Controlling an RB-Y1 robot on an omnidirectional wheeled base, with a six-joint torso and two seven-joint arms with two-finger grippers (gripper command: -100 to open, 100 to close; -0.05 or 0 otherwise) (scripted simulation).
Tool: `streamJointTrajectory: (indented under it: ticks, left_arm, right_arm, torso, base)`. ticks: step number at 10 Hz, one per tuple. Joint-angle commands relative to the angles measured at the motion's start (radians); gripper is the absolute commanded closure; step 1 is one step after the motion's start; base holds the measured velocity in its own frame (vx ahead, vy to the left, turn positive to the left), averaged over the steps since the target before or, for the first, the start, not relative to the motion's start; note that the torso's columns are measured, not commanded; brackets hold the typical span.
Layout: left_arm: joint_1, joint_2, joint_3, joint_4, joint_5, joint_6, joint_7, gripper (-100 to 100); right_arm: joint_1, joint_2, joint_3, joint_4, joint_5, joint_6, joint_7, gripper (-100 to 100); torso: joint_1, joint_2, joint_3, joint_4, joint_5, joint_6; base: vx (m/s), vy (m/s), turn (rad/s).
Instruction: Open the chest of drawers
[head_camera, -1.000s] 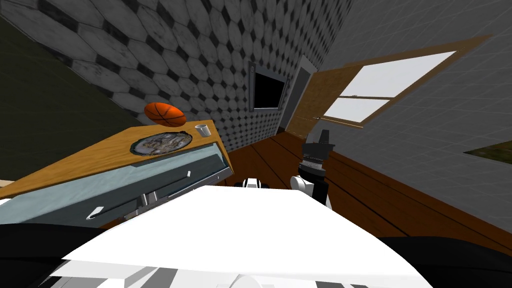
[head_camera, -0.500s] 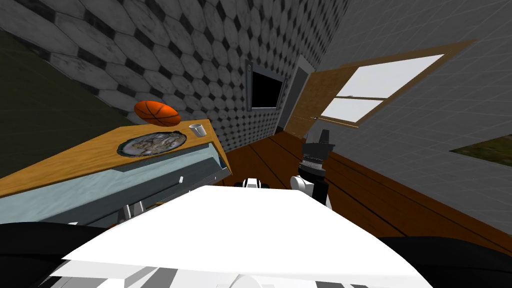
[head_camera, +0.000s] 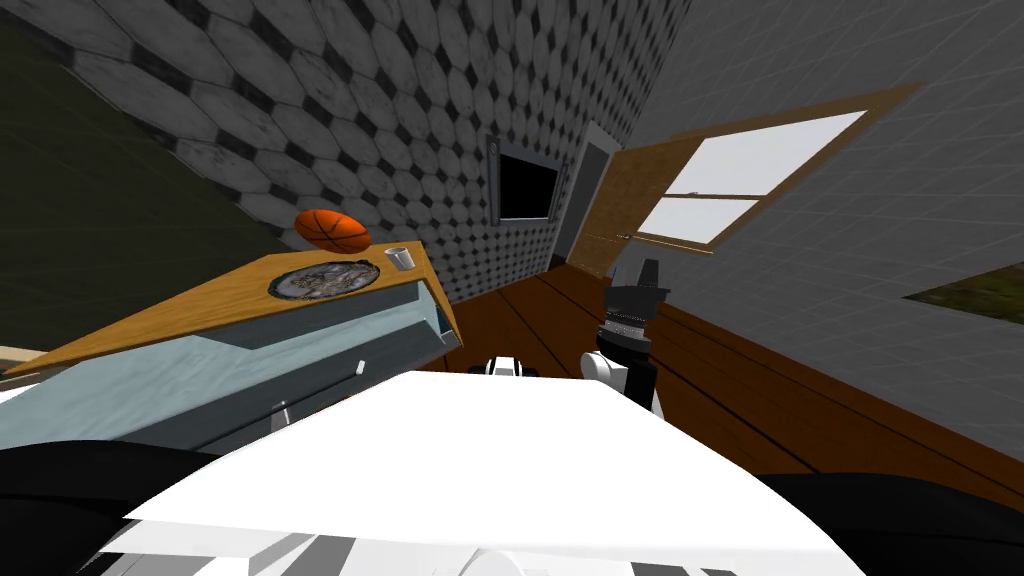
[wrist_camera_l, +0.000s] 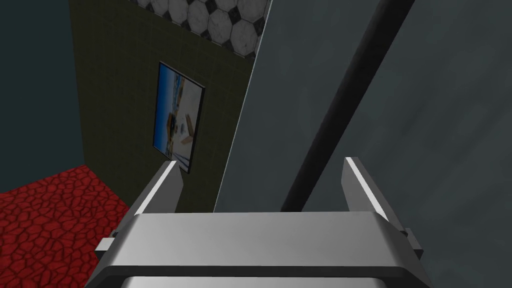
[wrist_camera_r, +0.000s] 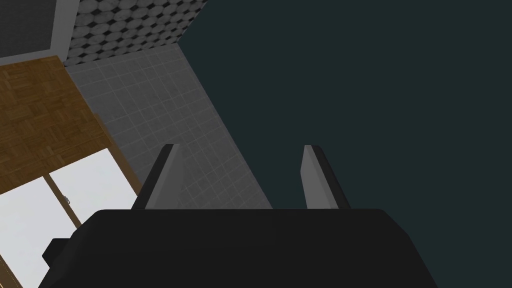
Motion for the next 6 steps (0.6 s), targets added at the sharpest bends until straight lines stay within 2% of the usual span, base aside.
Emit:
streamJointTrajectory:
  ticks: [1,3,4,5,6]
  left_arm:
    - [0.025,0.037,0.009,0.011,0.029,0.008,0.051,-100]
    - [0.069,0.07,0.018,-0.011,0.057,0.024,0.09,-100]
    - [0.059,0.063,0.016,-0.01,0.051,0.026,0.078,-100]
    - [0.063,0.064,0.016,-0.014,0.052,0.033,0.079,0]
    - [0.063,0.063,0.016,-0.012,0.052,0.034,0.079,0]
  right_arm:
    - [0.0,0.0,0.0,0.0,0.0,0.0,0.0,0]
    - [0.0,0.0,0.0,0.0,0.0,0.0,0.0,0]
    - [0.0,0.0,0.0,0.0,0.0,0.0,0.0,0]
    - [0.0,0.0,0.0,0.0,0.0,0.0,0.0,0]
    - [0.0,0.0,0.0,0.0,0.0,0.0,0.0,0]
  torso:
    - [0.001,0.0,0.0,0.0,0.001,-0.001]
    - [-0.004,0.01,0.006,0.002,0.0,-0.002]
    - [-0.008,0.013,0.006,0.004,-0.005,-0.001]
    - [-0.009,0.015,0.008,0.004,-0.004,-0.001]
    - [-0.008,0.014,0.008,0.004,-0.004,-0.001]
  base:
    - [0.098,-0.044,-0.017]
    - [0.088,-0.058,-0.007]
    - [0.036,-0.016,0.01]
    - [0.008,0.002,0.004]
    - [0.0,0.0,0.0]
